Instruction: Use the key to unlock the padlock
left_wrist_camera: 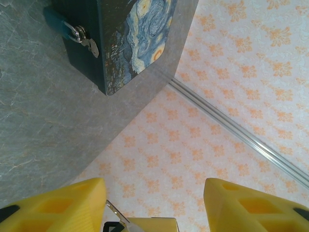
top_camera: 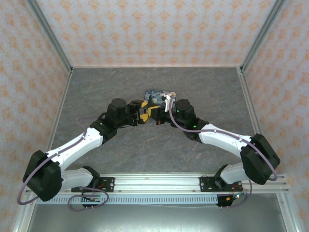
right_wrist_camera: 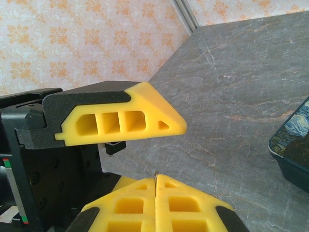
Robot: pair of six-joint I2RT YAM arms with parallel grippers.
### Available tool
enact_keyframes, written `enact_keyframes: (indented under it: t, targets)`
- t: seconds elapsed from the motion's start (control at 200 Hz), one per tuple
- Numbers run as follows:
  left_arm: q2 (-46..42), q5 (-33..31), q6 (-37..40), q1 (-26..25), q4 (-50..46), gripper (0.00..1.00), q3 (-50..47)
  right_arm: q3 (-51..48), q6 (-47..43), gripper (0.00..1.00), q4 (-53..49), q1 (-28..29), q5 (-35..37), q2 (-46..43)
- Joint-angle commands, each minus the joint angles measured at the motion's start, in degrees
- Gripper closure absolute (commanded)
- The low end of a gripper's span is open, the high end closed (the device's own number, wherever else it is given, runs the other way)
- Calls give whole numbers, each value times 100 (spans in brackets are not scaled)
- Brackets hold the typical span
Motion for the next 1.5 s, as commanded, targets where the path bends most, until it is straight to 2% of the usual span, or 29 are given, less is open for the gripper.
enact_keyframes:
  t: [0.0, 0.215, 0.696, 0.971, 1.496]
  targets:
    - [60, -47, 12, -79, 150, 42, 133, 120, 42, 100, 245, 39, -53, -4]
    - [101, -31, 30, -120, 119, 38, 133, 227, 1, 100, 203, 39, -62, 18]
    - [72, -175, -127, -125, 294, 61, -33, -117, 227, 100, 212, 48, -165, -119]
    - [81, -180, -138, -122, 256, 67, -59, -206, 226, 100, 187, 43, -79, -229]
    - [136, -158, -138, -125, 302, 70, -124, -225, 284, 100, 170, 48, -50, -331]
